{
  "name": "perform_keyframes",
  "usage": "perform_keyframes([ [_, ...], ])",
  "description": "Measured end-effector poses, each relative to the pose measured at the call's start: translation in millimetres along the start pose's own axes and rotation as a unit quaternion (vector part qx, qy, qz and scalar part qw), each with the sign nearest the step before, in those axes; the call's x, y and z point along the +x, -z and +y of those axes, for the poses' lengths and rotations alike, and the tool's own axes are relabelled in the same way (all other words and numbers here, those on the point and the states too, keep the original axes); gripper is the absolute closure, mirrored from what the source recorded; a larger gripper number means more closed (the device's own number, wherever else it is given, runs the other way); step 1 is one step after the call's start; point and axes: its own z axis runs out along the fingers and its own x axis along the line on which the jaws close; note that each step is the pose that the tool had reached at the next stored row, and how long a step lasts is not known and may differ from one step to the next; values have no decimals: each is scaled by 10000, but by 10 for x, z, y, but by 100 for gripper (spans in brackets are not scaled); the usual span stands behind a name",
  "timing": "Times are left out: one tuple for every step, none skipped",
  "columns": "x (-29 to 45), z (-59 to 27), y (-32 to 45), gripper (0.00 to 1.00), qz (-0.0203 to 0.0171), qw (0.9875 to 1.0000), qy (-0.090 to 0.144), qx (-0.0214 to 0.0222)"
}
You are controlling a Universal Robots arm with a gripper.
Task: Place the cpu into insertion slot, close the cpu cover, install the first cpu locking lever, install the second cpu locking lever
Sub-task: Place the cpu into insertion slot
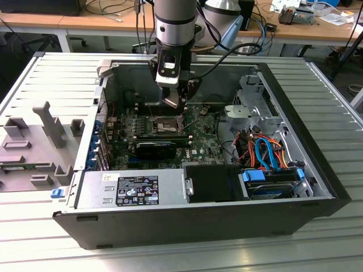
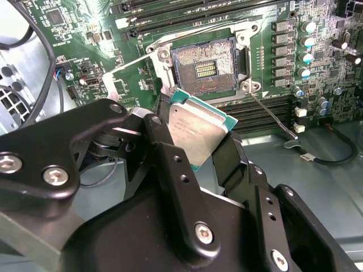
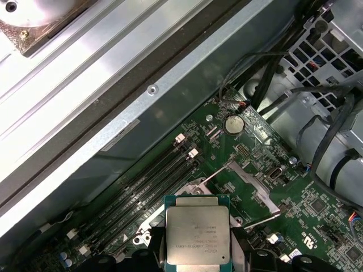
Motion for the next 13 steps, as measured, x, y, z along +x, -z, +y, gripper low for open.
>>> perform_keyframes([
  [0,0,0,46,0,10000,-3,0],
  [0,0,0,46,0,10000,-6,0],
  [0,0,0,46,-1,10000,-9,0],
  [0,0,0,46,-1,10000,-12,0],
  [0,0,0,46,-1,10000,-15,0],
  [0,0,-1,46,-2,10000,-21,0],
  [0,0,-1,46,-2,10000,-27,0],
  [0,0,-1,46,-2,10000,-31,0],
  [0,0,-1,46,-3,10000,-34,0],
  [0,0,-2,46,-3,10000,-37,-1],
  [0,0,-2,46,-3,10000,-40,0],
  [0,0,-2,46,-3,10000,-45,-1],
  [0,0,-2,46,-4,10000,-48,-1],
])
